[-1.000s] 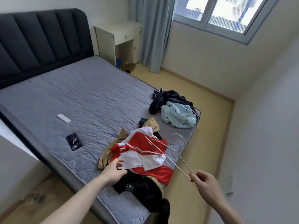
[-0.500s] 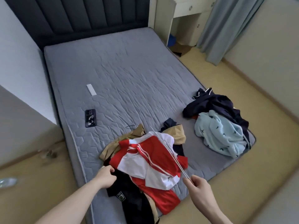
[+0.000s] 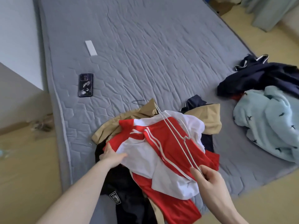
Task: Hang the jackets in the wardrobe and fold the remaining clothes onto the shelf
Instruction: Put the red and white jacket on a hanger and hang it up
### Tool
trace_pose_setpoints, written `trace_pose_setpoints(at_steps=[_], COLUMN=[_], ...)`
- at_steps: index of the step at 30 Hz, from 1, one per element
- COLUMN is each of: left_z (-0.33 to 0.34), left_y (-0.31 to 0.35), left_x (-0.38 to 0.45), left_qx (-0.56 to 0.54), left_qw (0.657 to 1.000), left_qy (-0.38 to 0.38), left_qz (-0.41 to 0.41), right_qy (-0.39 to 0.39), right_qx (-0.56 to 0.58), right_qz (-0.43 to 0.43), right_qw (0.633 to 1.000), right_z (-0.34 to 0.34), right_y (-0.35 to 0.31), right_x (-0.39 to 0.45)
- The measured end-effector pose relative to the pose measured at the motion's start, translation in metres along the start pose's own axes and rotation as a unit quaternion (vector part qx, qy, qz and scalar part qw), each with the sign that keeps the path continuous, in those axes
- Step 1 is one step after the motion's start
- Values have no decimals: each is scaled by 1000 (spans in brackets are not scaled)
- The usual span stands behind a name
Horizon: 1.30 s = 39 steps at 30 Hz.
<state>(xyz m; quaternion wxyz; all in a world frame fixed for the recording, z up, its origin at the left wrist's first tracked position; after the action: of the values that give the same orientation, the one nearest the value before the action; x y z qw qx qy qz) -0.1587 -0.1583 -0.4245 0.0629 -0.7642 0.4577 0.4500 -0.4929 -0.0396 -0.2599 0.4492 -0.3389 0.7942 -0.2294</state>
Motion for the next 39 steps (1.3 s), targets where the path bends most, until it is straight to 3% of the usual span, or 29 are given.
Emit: trace_pose_setpoints(at_steps=[3,8,10,13,16,21,29,39], left_z=[4,1,0,-6,-21,-72,-218,-391], left_y=[-17,-29,-30,-18,-10,2,6,12], left_x=[19,32,30,-1,-62,-217,-446,-588], left_qx=[3,-26,37,79,-1,-103,-300,-217], left_qw=[1000,995,997,983,956,902,848,804], left_qy=[-14,-82,-46,70,130,46,-36,-111], left_qz=[-16,44,51,151,262,416,436,542], right_qy=[-7,5,15,27,29,45,26,59], right_qx=[4,5,13,17,31,60,74,106], right_qz=[11,14,11,3,13,21,-7,-179], right_qw=[1000,1000,1000,999,999,997,997,976], right_z=[10,13,16,23,29,22,-2,-17], right_y=[16,23,22,17,5,-39,-121,-257], right_x=[-6,-21,-27,-42,-72,-150,-311,-426])
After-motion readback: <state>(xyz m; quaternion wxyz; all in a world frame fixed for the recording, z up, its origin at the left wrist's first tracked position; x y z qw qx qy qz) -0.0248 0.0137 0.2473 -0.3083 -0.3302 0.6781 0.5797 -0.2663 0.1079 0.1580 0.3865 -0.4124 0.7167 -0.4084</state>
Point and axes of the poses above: each hand's wrist, its own x-axis towards the middle knuckle, its own z-axis out of the palm, y = z × x, the point moved 3 cm from there along x, towards the middle knuckle, and after that the axes turned 8 degrees about z, right-handed, at the moved point
